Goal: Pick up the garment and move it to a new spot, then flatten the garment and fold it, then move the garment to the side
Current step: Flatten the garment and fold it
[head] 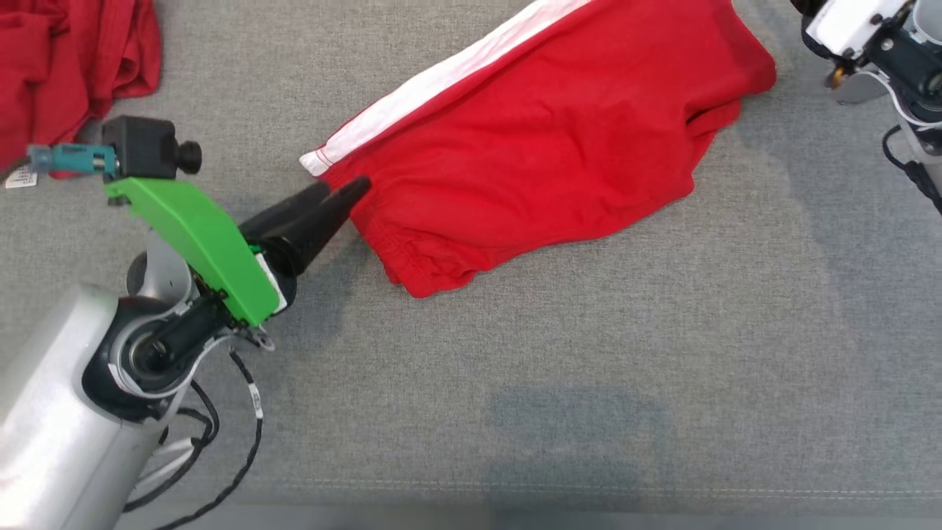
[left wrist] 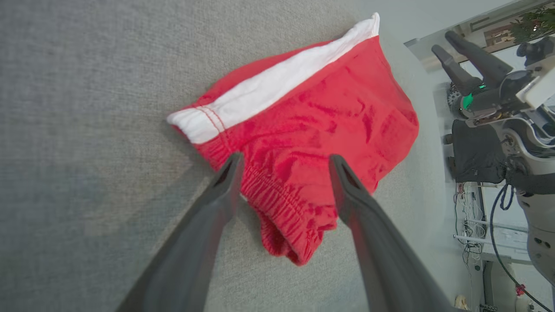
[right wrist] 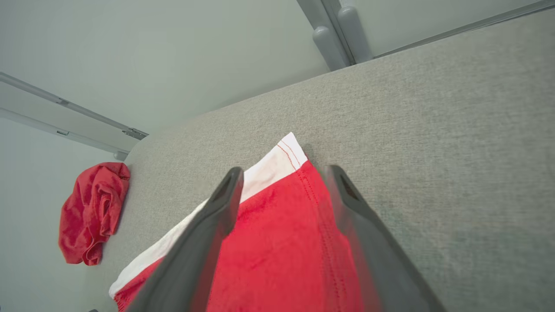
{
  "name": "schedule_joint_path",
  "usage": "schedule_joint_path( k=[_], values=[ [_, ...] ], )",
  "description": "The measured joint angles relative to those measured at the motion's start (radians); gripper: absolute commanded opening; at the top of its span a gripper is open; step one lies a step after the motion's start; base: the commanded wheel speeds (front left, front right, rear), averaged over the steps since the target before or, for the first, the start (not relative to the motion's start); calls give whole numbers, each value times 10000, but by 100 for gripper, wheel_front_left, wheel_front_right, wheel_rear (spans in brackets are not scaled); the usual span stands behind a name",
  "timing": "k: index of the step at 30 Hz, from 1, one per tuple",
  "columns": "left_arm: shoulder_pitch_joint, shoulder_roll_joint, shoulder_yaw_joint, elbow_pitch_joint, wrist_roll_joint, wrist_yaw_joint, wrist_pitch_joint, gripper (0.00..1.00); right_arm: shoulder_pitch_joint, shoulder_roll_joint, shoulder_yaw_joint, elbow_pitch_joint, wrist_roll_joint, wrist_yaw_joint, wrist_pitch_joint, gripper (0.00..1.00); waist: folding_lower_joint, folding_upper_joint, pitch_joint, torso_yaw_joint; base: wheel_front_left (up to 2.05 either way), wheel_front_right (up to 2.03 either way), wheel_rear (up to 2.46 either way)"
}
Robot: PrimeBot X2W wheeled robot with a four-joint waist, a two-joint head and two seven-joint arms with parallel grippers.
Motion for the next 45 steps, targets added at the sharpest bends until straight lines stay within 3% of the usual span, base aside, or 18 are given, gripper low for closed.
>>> schedule_joint_path(
  k=[7, 27, 45],
  values=[
    [895, -153, 35, -82, -176, 0, -259, 100, 930, -391, -259, 88, 410, 0, 359, 100, 0, 0, -130, -162, 0, 0, 0],
    [1028, -642, -119, 374, -253, 2, -430, 100, 1492, 36, -132, -301, 1018, 15, 882, 100, 0, 0, 250, -120, 0, 0, 0],
    [1052, -510, -734, 629, 71, -2, 119, 100, 1506, -12, 140, -711, 1032, 25, 1524, 100, 0, 0, 66, -121, 0, 0, 0]
  ],
)
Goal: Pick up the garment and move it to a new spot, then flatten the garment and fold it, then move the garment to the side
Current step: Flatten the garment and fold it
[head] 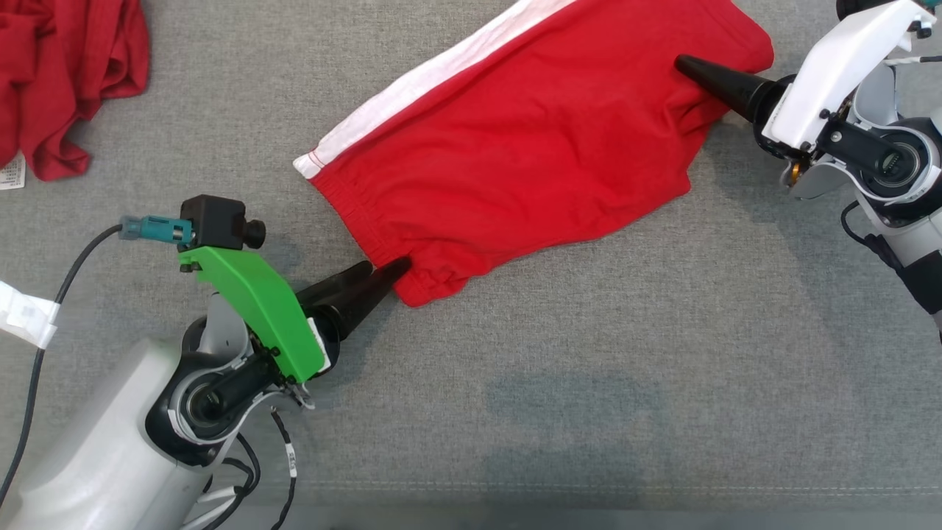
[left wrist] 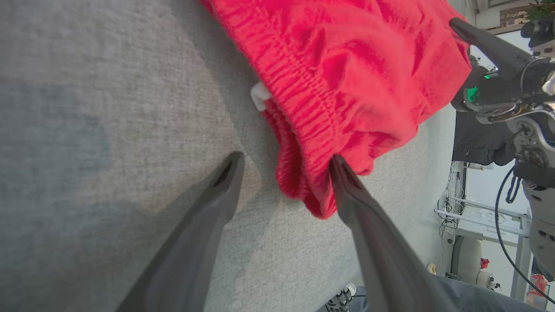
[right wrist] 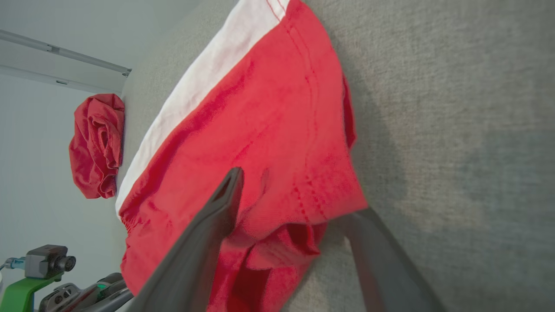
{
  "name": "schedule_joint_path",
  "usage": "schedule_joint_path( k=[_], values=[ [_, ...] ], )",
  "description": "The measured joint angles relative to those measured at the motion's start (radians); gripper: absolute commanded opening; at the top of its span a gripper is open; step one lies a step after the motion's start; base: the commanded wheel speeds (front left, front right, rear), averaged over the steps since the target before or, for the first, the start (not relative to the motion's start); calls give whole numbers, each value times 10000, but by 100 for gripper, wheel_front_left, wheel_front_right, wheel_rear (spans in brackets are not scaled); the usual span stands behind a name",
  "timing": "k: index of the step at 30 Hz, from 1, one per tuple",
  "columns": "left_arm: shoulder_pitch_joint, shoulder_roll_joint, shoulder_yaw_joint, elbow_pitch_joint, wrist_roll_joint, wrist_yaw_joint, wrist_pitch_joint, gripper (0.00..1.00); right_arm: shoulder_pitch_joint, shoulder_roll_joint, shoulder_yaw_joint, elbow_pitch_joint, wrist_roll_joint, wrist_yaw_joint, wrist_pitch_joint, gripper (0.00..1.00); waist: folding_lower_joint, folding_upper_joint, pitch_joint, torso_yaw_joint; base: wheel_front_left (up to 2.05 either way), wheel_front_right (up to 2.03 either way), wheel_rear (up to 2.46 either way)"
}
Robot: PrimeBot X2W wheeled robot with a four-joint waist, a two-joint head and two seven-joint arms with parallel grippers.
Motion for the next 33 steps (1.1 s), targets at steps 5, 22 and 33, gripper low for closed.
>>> schedule_joint_path(
  k=[5, 22, 33],
  values=[
    [-52, -163, -48, 31, 40, 0, 54, 100, 0, 35, 56, -52, 0, 0, 69, 100, 0, 0, 95, -39, 0, 0, 0],
    [-229, -142, -163, -8, 92, 2, 543, 0, 444, -65, -165, -123, 259, -10, 113, 0, 0, 0, -42, -283, 0, 0, 0],
    [168, 966, 209, -489, -593, -105, 1381, 0, 2127, -113, -642, -1108, 1156, 307, -493, 0, 0, 0, -480, -646, 0, 0, 0]
  ],
)
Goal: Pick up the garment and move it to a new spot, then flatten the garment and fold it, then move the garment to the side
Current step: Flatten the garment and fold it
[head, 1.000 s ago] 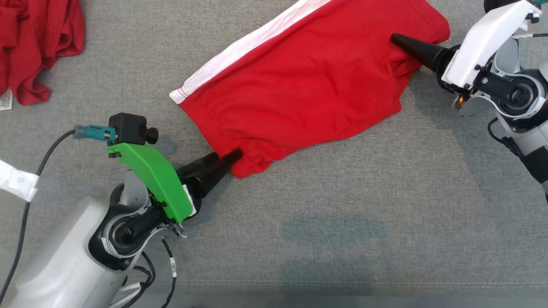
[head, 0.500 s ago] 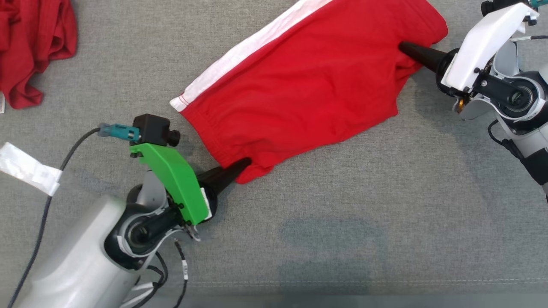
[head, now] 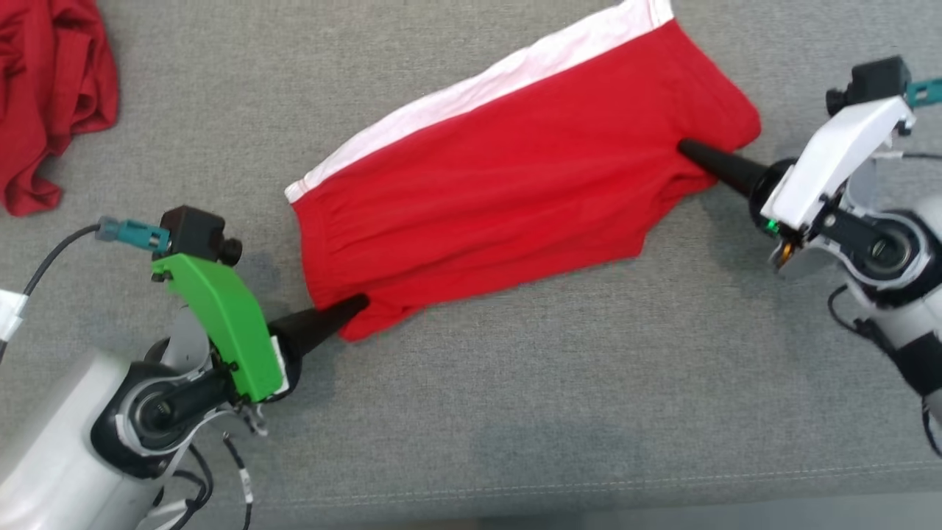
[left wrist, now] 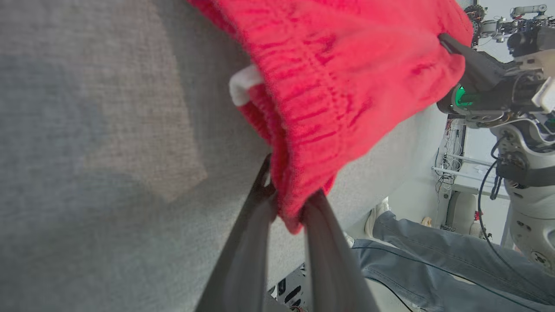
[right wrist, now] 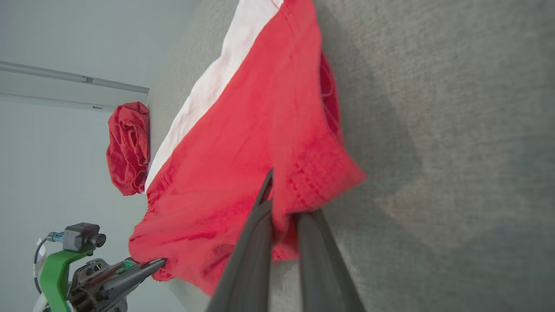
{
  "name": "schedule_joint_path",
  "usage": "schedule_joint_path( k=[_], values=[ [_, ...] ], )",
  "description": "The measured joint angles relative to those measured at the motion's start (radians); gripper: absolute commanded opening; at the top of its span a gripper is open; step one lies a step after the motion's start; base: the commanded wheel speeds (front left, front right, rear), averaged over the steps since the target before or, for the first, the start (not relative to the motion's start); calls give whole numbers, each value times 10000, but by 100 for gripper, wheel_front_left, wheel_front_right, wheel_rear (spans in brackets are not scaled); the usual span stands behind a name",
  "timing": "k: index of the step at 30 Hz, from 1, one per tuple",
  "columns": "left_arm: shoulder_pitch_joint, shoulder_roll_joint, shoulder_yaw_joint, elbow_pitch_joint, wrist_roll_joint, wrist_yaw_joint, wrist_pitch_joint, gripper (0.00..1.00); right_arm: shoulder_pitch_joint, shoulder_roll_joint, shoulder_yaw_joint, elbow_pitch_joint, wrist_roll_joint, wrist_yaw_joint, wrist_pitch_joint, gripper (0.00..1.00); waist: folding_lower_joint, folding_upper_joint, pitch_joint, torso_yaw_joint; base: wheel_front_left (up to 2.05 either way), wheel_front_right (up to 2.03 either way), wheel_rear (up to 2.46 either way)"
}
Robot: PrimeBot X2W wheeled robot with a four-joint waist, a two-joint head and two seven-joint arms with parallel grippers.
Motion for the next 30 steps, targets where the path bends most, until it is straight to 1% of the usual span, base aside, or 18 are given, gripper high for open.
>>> schedule_joint_path(
  k=[3, 6, 9, 13, 20, 23, 25, 26, 27, 28, 29, 30],
  values=[
    [347, 420, -36, -232, -280, -178, 397, 0, 639, 199, 0, -428, 153, 138, -232, 0, 0, 0, -139, -204, 0, 0, 0],
    [781, 951, -209, -405, -345, -293, 786, 0, 1291, 353, -12, -846, 242, 182, -564, 0, 0, 0, -280, -453, 0, 0, 0],
    [1094, 1492, -221, -522, -366, -336, 1060, 0, 1961, 485, -88, -1243, 295, 182, -974, 0, 0, 0, -417, -731, 0, 0, 0],
    [1277, 1988, -94, -740, -366, -334, 1166, 0, 2883, 499, -115, -1714, 355, 127, -1484, 0, 0, 0, -598, -1107, 0, 0, 0],
    [1488, 2380, 115, -1158, -362, -334, 1158, 0, 4037, 324, 84, -2470, 69, 105, -2069, 0, 0, 0, -844, -1659, 0, 0, 0],
    [1523, 2378, 117, -1287, -347, -330, 1127, 0, 4256, 134, 115, -2679, -84, 17, -2243, 0, 0, 0, -919, -1767, 0, 0, 0],
    [1532, 2376, 113, -1348, -332, -324, 1070, 0, 4292, 44, 144, -2801, -186, 15, -2293, 0, 0, 0, -938, -1776, 0, 0, 0],
    [1534, 2357, 109, -1360, -280, -320, 1041, 0, 4312, 12, 127, -2857, -207, -12, -2347, 9, 0, 0, -941, -1757, 0, 0, 0],
    [1538, 2332, 115, -1356, -201, -313, 957, 0, 4329, -25, 113, -2913, -234, -58, -2397, 35, 0, 0, -942, -1730, 0, 0, 0],
    [1538, 2313, 117, -1348, -132, -290, 886, 0, 4333, -92, 107, -2945, -307, -61, -2433, 49, 0, 0, -942, -1698, 0, 0, 0],
    [1546, 2305, 119, -1335, -73, -290, 838, 0, 4334, -173, 82, -2959, -403, -75, -2476, 96, 0, 0, -944, -1662, 0, 0, 0],
    [1555, 2247, 136, -1296, -52, -280, 698, 0, 4335, -232, 17, -2959, -449, -136, -2520, 100, 0, 0, -949, -1623, 0, 0, 0]
  ],
)
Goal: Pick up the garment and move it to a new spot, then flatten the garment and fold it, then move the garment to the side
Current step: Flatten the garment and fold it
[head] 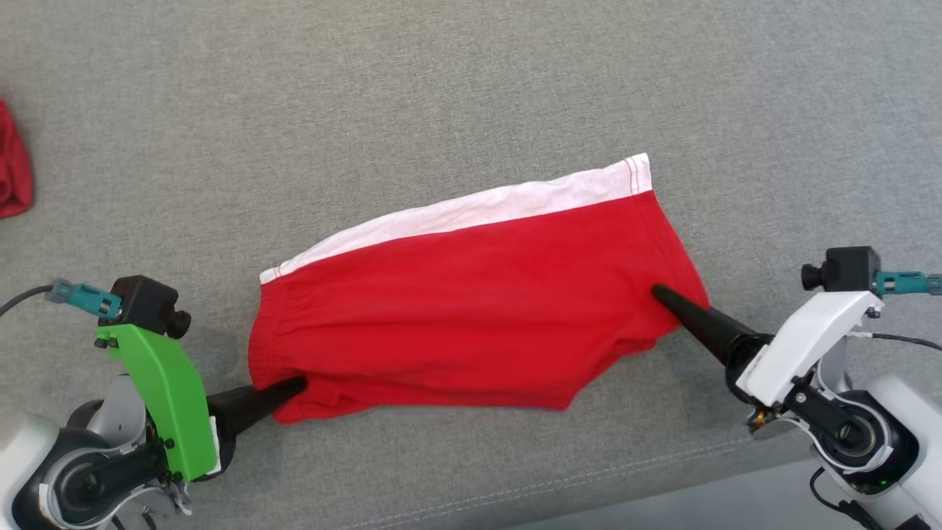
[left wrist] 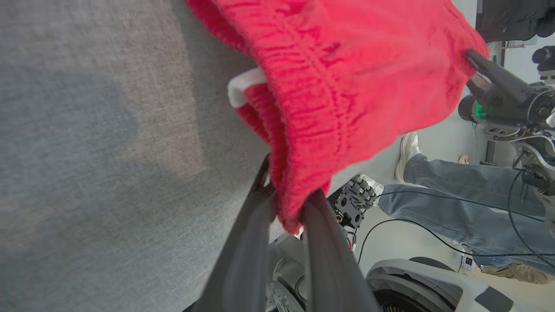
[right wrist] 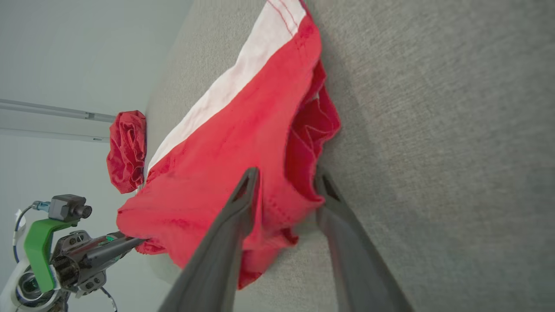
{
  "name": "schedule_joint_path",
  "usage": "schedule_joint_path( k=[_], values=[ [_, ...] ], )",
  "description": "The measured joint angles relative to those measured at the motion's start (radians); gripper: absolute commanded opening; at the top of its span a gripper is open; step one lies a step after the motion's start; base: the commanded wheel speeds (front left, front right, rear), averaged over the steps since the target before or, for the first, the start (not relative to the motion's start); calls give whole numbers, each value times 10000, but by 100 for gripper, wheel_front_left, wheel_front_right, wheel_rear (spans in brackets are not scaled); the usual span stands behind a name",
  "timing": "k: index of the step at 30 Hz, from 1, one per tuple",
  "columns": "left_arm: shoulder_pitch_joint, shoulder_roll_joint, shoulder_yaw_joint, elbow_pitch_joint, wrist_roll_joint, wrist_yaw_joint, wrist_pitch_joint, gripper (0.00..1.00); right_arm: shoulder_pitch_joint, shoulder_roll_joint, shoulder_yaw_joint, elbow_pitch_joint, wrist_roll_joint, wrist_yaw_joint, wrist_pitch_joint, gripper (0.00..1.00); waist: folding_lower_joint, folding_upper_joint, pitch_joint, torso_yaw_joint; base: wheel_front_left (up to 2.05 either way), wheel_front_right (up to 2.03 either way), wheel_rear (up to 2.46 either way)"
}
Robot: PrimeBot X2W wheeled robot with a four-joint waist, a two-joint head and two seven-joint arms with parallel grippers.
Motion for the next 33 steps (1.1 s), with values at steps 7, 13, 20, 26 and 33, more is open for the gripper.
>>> schedule_joint_path(
  k=[7, 13, 20, 26, 33],
  values=[
    [148, -382, -176, 59, 163, 52, -293, 100, 155, -222, -153, -140, -36, -92, -86, 100, 0, 0, -63, 278, 0, 0, 0],
    [650, -462, -405, 159, 685, 77, -631, 100, 344, -382, -196, -215, -38, -98, -90, 100, 0, 0, -330, 455, 0, 0, 0],
    [714, 407, -29, -148, 2874, 217, -1998, 100, 403, -554, -723, -182, 33, -174, -238, 100, 0, 0, -742, 499, 0, 0, 0],
    [724, 31, 426, -487, 3925, 314, -3496, 100, 647, -579, -884, 564, 192, -184, -301, 100, 0, 0, -808, 738, 0, 0, 0],
    [971, -918, 497, -525, 5053, 347, -5043, 100, 531, -466, -759, 1475, 265, -188, -75, 100, 0, 0, -931, 1172, 0, 0, 0]
  ],
)
